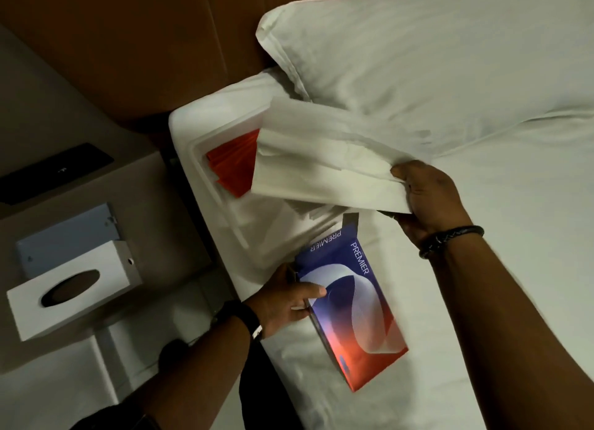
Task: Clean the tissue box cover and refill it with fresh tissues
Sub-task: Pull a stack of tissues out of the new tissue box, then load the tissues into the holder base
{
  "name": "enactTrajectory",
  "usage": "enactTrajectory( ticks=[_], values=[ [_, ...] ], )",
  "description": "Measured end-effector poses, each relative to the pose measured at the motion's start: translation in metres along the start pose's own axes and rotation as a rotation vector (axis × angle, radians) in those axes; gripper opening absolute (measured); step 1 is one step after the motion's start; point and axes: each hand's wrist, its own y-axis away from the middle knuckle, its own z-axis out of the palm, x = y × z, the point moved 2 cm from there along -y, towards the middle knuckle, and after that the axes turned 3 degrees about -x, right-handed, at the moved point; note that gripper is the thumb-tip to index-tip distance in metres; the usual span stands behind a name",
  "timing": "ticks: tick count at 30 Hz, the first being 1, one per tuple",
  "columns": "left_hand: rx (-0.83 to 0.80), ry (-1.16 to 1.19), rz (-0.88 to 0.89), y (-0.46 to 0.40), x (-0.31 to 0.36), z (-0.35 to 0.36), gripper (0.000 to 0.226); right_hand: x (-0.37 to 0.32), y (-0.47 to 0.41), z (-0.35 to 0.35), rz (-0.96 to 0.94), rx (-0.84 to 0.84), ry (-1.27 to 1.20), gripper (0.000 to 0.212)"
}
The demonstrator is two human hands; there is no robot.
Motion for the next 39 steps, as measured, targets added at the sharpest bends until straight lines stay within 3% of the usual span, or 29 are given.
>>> enactTrajectory(
  ticks=[4, 8, 13, 16, 21, 23, 24, 27, 29, 31, 33, 35, 39],
  values=[
    [0.067, -0.05, -0.03, 0.009, -0.017, -0.017, 0.068, -0.003, 0.001, 0.019, -0.048, -0.074, -0.014, 0.016],
    [0.014, 0.006, -0.008, 0.018, -0.018, -0.017, 0.07, -0.027, 0.002, 0.047, -0.12, -0.163, 0.006, 0.017],
    [0.017, -0.105, 0.012, 0.016, -0.021, -0.018, 0.049, -0.045, 0.003, 0.076, -0.179, -0.236, 0.033, 0.01],
    [0.055, -0.218, -0.035, 0.011, -0.025, -0.021, 0.056, -0.035, 0.002, 0.083, -0.154, -0.218, 0.078, 0.013],
    [0.301, -0.442, 0.171, 0.026, -0.014, -0.051, 0.096, -0.024, 0.009, 0.091, -0.161, -0.242, 0.159, 0.016],
    [0.354, -0.281, 0.125, 0.048, -0.011, -0.077, 0.115, -0.03, 0.012, 0.099, -0.216, -0.254, 0.27, 0.008],
    [0.373, -0.176, 0.111, 0.064, -0.008, -0.093, 0.116, -0.035, 0.015, 0.108, -0.263, -0.244, 0.369, 0.021],
    [0.448, 0.109, 0.13, 0.106, -0.008, -0.15, 0.09, -0.048, 0.028, 0.147, -0.377, -0.261, 0.68, 0.048],
    [0.527, 0.296, 0.168, 0.121, -0.009, -0.182, 0.067, -0.052, 0.043, 0.179, -0.428, -0.269, 0.803, 0.043],
    [0.53, 0.476, 0.214, 0.129, -0.007, -0.207, 0.059, -0.05, 0.063, 0.217, -0.4, -0.324, 0.846, 0.033],
    [0.435, 0.645, 0.243, 0.129, 0.0, -0.218, 0.059, -0.046, 0.084, 0.253, -0.311, -0.422, 0.761, 0.027],
    [0.298, 0.759, 0.253, 0.13, 0.009, -0.227, 0.064, -0.04, 0.104, 0.291, -0.192, -0.493, 0.605, 0.008],
    [0.028, 0.868, 0.298, 0.152, 0.041, -0.246, 0.087, -0.026, 0.126, 0.35, -0.11, -0.581, 0.459, 0.012]
  ],
)
